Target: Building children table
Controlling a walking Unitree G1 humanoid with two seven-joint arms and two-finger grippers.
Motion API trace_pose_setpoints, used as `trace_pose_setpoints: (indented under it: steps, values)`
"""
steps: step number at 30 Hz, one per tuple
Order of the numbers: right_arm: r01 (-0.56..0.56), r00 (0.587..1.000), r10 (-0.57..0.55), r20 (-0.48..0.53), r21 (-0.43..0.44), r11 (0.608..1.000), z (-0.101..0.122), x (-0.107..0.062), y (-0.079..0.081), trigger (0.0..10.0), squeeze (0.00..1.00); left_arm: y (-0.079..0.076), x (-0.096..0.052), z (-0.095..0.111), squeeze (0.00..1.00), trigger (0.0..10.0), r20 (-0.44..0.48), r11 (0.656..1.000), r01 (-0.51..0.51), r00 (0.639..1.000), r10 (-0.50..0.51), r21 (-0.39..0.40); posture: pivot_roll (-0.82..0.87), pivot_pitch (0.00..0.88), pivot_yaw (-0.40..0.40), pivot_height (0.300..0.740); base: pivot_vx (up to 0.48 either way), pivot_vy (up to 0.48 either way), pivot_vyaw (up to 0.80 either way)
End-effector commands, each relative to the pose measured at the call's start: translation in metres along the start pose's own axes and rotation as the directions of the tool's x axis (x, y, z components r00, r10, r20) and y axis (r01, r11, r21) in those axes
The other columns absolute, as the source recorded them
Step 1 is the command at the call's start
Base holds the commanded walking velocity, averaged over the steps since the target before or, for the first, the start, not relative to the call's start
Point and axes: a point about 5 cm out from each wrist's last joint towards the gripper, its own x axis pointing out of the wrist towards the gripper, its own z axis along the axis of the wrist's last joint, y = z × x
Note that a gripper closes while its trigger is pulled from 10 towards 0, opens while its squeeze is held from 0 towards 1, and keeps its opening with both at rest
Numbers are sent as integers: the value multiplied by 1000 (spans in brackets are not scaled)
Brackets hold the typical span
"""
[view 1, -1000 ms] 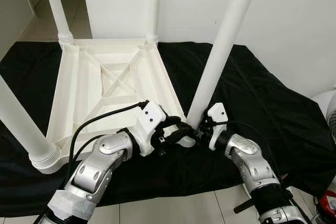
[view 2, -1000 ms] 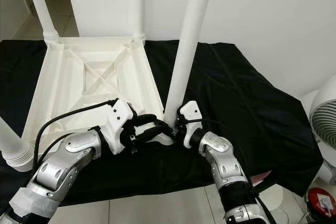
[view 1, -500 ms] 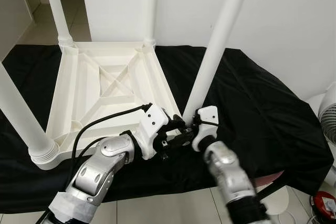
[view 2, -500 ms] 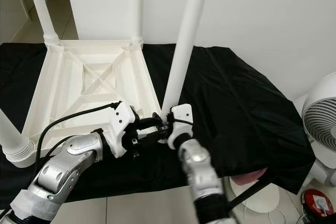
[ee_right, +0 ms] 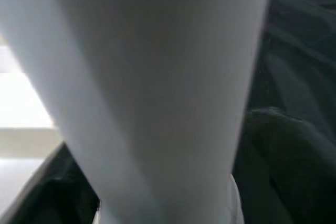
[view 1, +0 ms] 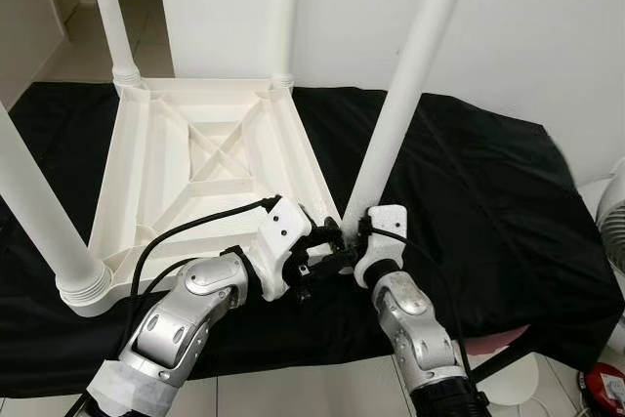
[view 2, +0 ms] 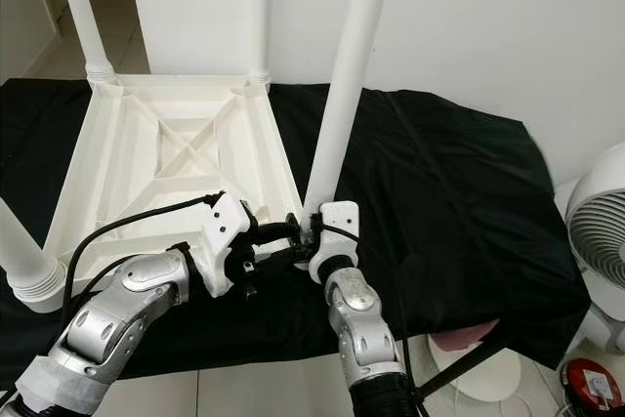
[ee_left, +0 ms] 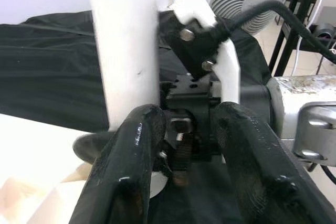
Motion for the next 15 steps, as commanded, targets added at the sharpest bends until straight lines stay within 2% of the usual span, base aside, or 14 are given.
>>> trace_pose_setpoints:
  steps: [1, 2, 3, 6, 10, 12, 15]
  values:
    - [-52, 999, 52, -4, -9, 999, 0, -5, -4, 10000, 1000, -5, 2, 1, 0, 10000, -1, 998, 58, 998, -58, 1, 51, 6, -97, 740, 0, 0, 0]
    - [-98, 995, 98, -6, -29, 995, 1, -7, -7, 10000, 0, -6, 1, 1, 0, 10000, -3, 998, 64, 998, -64, -1, 51, 6, -97, 740, 0, 0, 0]
    - [-98, 995, 98, -6, -29, 995, 1, -7, -7, 10000, 0, -6, 1, 1, 0, 10000, -3, 998, 64, 998, -64, -1, 51, 6, -97, 740, 0, 0, 0]
    - [-205, 979, 205, -15, -86, 975, 6, -12, -19, 10000, 0, -6, 0, 1, 0, 10000, -6, 997, 74, 997, -74, -5, 50, 5, -96, 740, 0, 0, 0]
    - [-250, 968, 249, -18, -122, 961, 9, -12, -25, 10000, 0, -7, 0, 0, 0, 10000, -10, 997, 78, 997, -78, -7, 50, 5, -96, 740, 0, 0, 0]
    - [-322, 946, 322, -25, -175, 931, 13, -9, -32, 10000, 0, -7, -1, -1, 0, 10000, -17, 996, 87, 996, -87, -7, 44, 10, -88, 740, 0, 0, 0]
    - [-415, 909, 411, -62, -195, 889, 15, -3, -34, 10000, 0, -10, -2, -2, 0, 10000, -30, 993, 116, 993, -116, -13, 42, 12, -84, 740, 0, 0, 0]
